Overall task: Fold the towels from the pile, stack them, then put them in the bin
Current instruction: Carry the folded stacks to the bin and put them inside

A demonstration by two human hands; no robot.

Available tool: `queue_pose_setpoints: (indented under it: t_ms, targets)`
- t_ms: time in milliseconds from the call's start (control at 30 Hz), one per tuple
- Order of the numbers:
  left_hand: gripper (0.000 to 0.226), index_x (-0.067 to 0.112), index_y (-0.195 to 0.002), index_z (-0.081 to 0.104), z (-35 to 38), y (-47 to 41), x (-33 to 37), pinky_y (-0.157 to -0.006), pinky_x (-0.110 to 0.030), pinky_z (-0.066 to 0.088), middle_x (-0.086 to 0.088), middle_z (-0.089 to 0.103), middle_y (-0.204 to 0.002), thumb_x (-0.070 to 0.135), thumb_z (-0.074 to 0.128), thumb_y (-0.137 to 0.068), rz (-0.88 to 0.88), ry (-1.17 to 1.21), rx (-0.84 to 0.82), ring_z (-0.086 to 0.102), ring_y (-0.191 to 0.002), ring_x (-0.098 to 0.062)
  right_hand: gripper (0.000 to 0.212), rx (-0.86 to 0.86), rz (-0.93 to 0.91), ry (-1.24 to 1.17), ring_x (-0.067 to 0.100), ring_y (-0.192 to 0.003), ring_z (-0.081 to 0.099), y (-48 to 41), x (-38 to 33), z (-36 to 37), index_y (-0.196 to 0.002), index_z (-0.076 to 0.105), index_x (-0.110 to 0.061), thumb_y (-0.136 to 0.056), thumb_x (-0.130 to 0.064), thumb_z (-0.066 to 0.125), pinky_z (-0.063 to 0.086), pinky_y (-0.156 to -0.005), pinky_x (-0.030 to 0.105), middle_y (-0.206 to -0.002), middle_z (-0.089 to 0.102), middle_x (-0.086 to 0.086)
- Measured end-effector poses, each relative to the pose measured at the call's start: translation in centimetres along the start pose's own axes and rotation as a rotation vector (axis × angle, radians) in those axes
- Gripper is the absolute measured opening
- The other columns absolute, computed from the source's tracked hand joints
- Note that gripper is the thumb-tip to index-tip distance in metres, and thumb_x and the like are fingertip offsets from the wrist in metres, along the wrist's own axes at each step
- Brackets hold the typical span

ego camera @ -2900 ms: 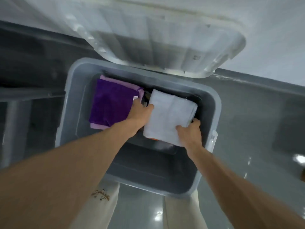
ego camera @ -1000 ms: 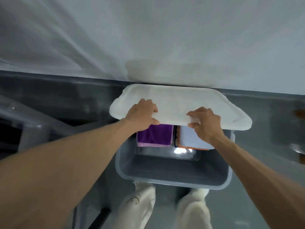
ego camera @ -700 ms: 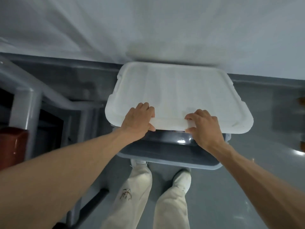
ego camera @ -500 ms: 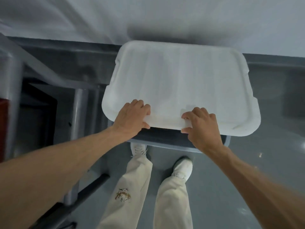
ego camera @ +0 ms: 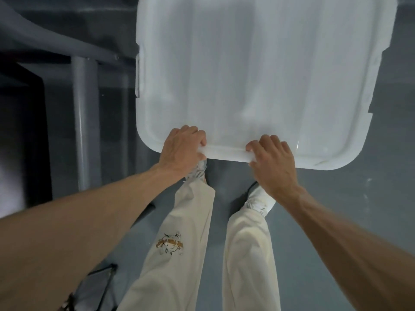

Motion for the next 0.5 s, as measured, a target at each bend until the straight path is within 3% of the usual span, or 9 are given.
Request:
queue_pose_setpoints:
  t_ms: [300,400,500]
  targets:
    - [0.016,0.015,-0.104,0.065,-0.7,0.5,-2.3,-0.09,-0.029,0.036,0.001,0.06,-0.103,0.018,0.066,-0.089,-0.083,0.059,0.049,0.052,-0.1,-0.018,0.04,-0.188,0.051,-0.127,0.029,-0.079,0.058,-1.5,-1.4,0.6,-0.094,0.065,-0.01,-0.06,0.0,0.084,0.047,-0.071,0.035,-0.088,0.061,0.006]
    - [0.016,0.015,-0.109,0.065,-0.6,0.6,-3.6,-0.09,-0.03,0.043,0.001,0.06,-0.106,0.017,0.057,-0.095,-0.16,0.269,-0.033,0.052,-0.104,-0.016,0.026,-0.286,0.115,-0.121,0.026,-0.097,0.054,-2.5,-1.9,0.3,-0.105,0.062,-0.012,-0.081,-0.007,0.07,0.04,-0.081,0.034,-0.104,0.059,0.004]
    - [0.019,0.015,-0.112,0.064,-1.5,0.1,-5.2,-0.087,-0.024,0.043,0.0,0.061,-0.113,0.019,0.053,-0.098,-0.261,0.448,-0.075,0.054,-0.1,-0.01,0.028,-0.343,0.153,-0.117,0.022,-0.114,0.048,-3.9,-2.4,-0.4,-0.119,0.058,-0.015,-0.092,-0.02,0.06,0.034,-0.094,0.031,-0.122,0.055,0.001]
Point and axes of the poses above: each hand's wrist, its own y-axis away from the middle knuckle, its own z-axis out of the palm, x = y × z, the point moved 8 cm from there along -y, towards the middle knuckle
